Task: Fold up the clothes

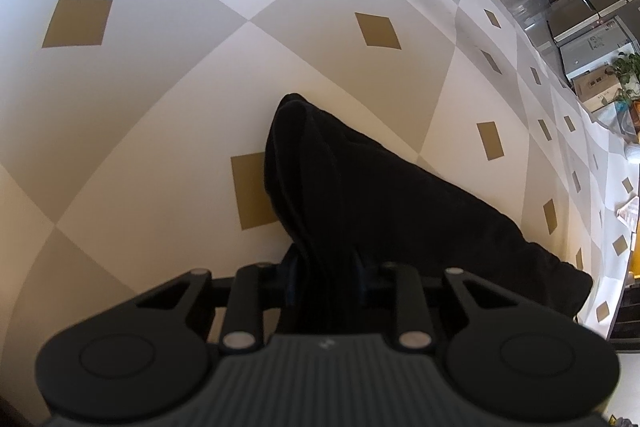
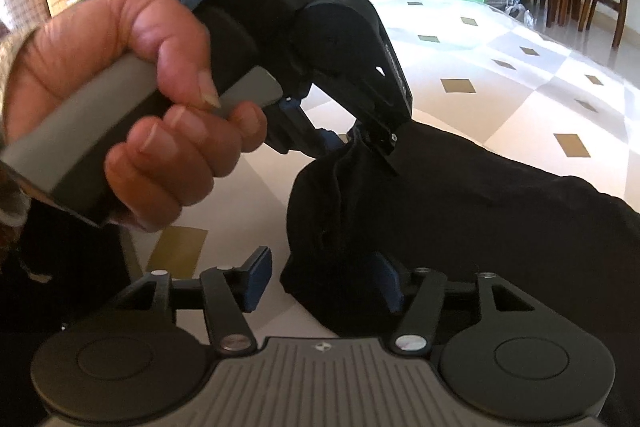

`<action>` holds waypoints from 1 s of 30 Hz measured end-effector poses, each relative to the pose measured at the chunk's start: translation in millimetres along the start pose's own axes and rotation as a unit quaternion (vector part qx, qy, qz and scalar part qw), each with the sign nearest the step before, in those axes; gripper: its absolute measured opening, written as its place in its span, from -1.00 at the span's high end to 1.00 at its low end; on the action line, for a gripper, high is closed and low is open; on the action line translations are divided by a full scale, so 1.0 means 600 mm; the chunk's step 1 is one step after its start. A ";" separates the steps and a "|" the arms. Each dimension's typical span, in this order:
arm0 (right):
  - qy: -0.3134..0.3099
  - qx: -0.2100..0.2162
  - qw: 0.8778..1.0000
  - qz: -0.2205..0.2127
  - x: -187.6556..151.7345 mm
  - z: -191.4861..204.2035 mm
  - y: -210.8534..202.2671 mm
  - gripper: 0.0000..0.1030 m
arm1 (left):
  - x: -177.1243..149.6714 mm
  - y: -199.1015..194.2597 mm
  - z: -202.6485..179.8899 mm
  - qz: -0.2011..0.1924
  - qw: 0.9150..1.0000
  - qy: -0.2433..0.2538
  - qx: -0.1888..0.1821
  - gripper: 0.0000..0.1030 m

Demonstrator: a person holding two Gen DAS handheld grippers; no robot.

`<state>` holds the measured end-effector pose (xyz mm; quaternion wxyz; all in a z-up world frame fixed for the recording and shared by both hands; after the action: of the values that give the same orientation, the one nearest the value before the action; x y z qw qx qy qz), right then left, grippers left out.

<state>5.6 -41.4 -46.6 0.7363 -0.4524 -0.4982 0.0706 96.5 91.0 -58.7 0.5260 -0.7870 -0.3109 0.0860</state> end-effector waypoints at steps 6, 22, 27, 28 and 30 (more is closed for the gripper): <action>-0.010 -0.012 1.000 0.006 0.004 0.004 0.029 -0.10 | -0.002 0.000 0.000 -0.003 1.000 0.002 0.002 0.55; 0.011 -0.013 1.000 -0.012 0.020 -0.023 0.015 0.62 | 0.010 -0.007 -0.002 -0.047 0.998 0.031 0.038 -0.32; 0.020 -0.010 1.000 -0.022 0.023 -0.036 -0.003 0.62 | 0.013 -0.007 -0.001 -0.051 0.998 0.027 0.029 -0.34; 0.020 -0.009 1.000 -0.023 0.023 -0.038 -0.005 0.62 | 0.013 -0.007 -0.001 -0.051 0.998 0.027 0.028 -0.34; 0.018 -0.009 1.000 -0.023 0.022 -0.039 -0.007 0.62 | 0.012 -0.005 -0.004 -0.053 0.998 0.031 0.028 -0.30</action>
<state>29.3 -50.6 -36.7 0.7423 -0.4483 -0.4962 0.0410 102.2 94.0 -53.3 0.5607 -0.7570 -0.3328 0.0423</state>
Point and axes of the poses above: each gripper's, at about its wrist camera, not at the fingertips, and y roughly the way its jaws point, z to its left, x to its top, the point moved 7 cm from there along y, roughly the way its jaws point, and after that the axes turned 1 degree about z, right-handed, at the moved point
